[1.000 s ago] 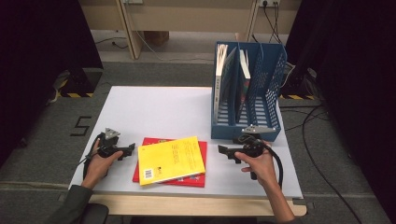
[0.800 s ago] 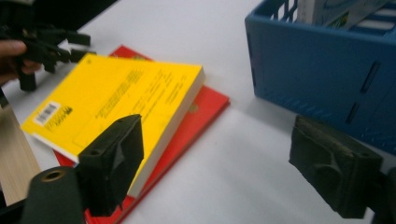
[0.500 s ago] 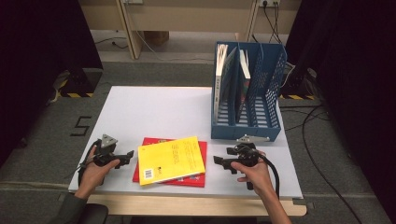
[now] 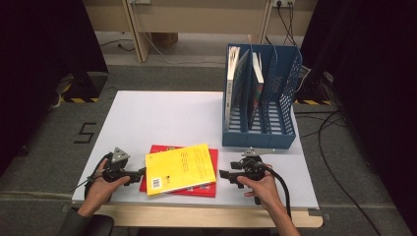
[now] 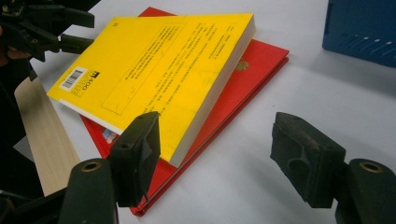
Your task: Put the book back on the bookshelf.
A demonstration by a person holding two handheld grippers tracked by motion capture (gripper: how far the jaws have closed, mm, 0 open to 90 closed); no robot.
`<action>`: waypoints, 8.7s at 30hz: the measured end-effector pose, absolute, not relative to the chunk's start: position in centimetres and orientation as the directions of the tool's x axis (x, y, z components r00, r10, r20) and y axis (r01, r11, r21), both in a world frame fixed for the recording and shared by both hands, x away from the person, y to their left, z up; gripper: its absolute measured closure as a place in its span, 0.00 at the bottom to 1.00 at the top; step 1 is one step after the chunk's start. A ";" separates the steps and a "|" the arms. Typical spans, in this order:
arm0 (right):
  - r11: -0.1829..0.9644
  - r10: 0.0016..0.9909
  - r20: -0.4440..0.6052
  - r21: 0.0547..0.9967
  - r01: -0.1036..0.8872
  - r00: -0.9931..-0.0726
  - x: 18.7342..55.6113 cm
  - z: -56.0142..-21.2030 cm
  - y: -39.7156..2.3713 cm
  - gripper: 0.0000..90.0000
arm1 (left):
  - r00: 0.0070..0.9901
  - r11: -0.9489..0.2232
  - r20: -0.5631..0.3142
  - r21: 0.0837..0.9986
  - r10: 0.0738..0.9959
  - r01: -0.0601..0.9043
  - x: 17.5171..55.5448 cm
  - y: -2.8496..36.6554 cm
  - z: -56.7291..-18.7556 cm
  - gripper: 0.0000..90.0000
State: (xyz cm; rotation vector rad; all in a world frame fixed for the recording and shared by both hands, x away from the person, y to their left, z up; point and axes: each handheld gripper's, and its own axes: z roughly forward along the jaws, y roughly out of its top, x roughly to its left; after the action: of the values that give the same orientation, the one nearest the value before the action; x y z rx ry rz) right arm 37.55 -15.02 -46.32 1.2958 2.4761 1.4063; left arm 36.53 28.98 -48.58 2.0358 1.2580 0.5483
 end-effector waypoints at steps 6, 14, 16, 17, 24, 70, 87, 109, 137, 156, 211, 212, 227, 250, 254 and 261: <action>0.259 0.651 0.377 0.705 0.660 -0.658 37.5 -46.9 -14.6 0.39 | 0.461 -0.321 0.005 0.727 0.887 0.608 36.2 28.6 -48.4 0.32; 0.256 0.652 0.391 0.693 0.674 -0.650 37.6 -47.2 -14.4 0.40 | 0.517 -0.360 0.005 0.724 0.856 0.589 36.1 27.0 -48.2 0.30; 0.253 0.660 0.393 0.686 0.683 -0.640 37.6 -47.3 -14.5 0.41 | 0.516 -0.365 0.011 0.719 0.856 0.591 36.1 26.8 -48.2 0.26; 0.250 0.660 0.396 0.686 0.683 -0.639 37.6 -47.4 -14.5 0.41 | 0.515 -0.363 0.009 0.720 0.857 0.592 36.1 26.6 -48.1 0.26; 0.255 0.664 0.408 0.664 0.702 -0.627 37.8 -47.9 -14.4 0.41 | 0.548 -0.389 0.008 0.713 0.836 0.583 35.8 25.7 -48.1 0.29; 0.151 0.571 0.321 0.863 0.481 -0.756 37.6 -36.0 -7.5 0.66 | 0.612 -0.379 -0.045 0.748 0.790 0.544 34.7 20.7 -48.6 0.12; 0.093 0.491 0.391 0.865 0.494 -0.778 39.4 -37.4 -4.4 0.78 | 0.609 -0.380 -0.030 0.756 0.793 0.532 35.0 20.5 -48.9 0.16; -0.088 0.464 0.559 0.801 0.591 -0.688 42.5 -38.0 -8.1 0.83 | 0.541 -0.249 -0.135 0.779 0.830 0.576 35.9 22.6 -48.8 0.17; -0.281 0.551 0.578 0.808 0.518 -0.602 40.1 -31.9 -18.9 0.81 | 0.332 -0.166 -0.080 0.742 0.940 0.649 39.6 30.3 -50.0 0.17; -0.455 0.629 0.612 0.790 0.411 -0.479 38.6 -28.9 -27.9 0.81 | 0.319 -0.141 -0.102 0.745 0.942 0.652 39.7 30.4 -50.1 0.16; -0.563 0.762 0.622 0.774 0.290 -0.180 52.5 -24.8 -33.9 0.80 | 0.306 -0.100 -0.140 0.753 0.942 0.651 39.8 30.9 -50.1 0.16; -0.569 0.758 0.628 0.770 0.290 -0.180 52.4 -24.7 -33.9 0.80 | 0.307 -0.102 -0.138 0.753 0.942 0.650 39.8 30.8 -50.1 0.16; -0.545 0.763 0.606 0.790 0.280 -0.223 50.5 -22.7 -33.1 0.80 | 0.308 -0.102 -0.140 0.751 0.941 0.653 39.8 30.9 -50.1 0.16; -0.482 0.792 0.565 0.812 0.329 -0.231 54.8 -22.3 -26.9 0.79 | 0.309 -0.093 -0.152 0.752 0.939 0.653 39.8 31.0 -50.1 0.16; -0.470 0.796 0.558 0.814 0.342 -0.235 56.1 -22.9 -25.7 0.79 | 0.308 -0.093 -0.151 0.752 0.939 0.652 39.8 31.0 -50.1 0.16; -0.436 0.822 0.528 0.825 0.359 -0.215 57.7 -24.5 -24.5 0.79 | 0.310 -0.089 -0.157 0.754 0.938 0.650 39.8 31.1 -50.1 0.16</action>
State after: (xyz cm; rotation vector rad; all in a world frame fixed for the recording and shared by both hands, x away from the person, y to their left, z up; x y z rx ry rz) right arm 57.65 -24.48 -24.51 1.6743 1.3888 1.6901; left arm 39.75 31.05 -50.12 1.8200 1.4195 0.4792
